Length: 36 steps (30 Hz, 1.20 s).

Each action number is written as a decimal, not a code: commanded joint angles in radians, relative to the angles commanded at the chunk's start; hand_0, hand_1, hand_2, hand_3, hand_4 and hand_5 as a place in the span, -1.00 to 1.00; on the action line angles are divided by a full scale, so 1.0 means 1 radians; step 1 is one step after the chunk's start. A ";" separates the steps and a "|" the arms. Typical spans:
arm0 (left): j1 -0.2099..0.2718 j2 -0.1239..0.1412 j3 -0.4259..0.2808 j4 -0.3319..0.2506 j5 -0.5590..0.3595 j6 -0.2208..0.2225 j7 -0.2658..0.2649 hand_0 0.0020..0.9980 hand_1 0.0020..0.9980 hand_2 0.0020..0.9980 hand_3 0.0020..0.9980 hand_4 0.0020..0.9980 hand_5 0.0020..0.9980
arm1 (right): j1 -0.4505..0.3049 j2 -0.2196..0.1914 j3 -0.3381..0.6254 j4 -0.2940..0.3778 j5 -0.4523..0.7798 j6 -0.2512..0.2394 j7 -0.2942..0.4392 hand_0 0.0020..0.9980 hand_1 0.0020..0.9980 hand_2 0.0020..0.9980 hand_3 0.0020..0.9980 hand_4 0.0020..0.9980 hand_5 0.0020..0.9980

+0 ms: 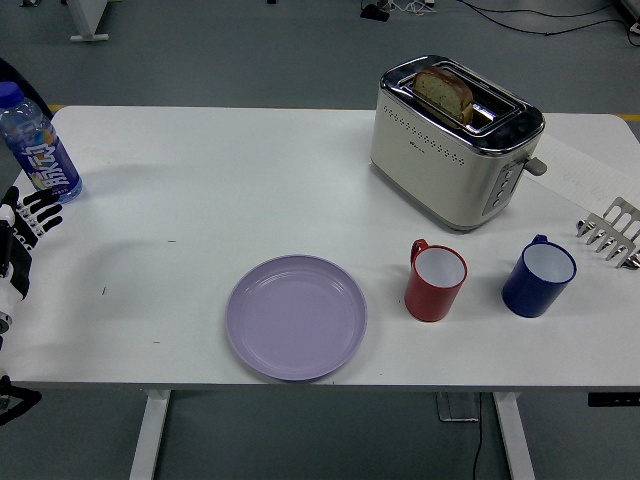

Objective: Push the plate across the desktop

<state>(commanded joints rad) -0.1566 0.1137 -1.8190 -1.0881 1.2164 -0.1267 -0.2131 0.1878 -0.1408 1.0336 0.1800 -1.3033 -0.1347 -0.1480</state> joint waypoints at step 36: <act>0.014 0.002 -0.043 0.004 0.010 -0.021 0.066 0.47 0.51 0.46 0.34 0.26 1.00 | -0.008 0.001 0.020 0.000 -0.044 0.004 -0.009 0.28 0.22 0.35 0.23 -0.60 -0.74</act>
<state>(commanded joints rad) -0.1427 0.1153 -1.8624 -1.0838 1.2267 -0.1474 -0.1472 0.1803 -0.1393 1.0539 0.1800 -1.3471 -0.1302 -0.1574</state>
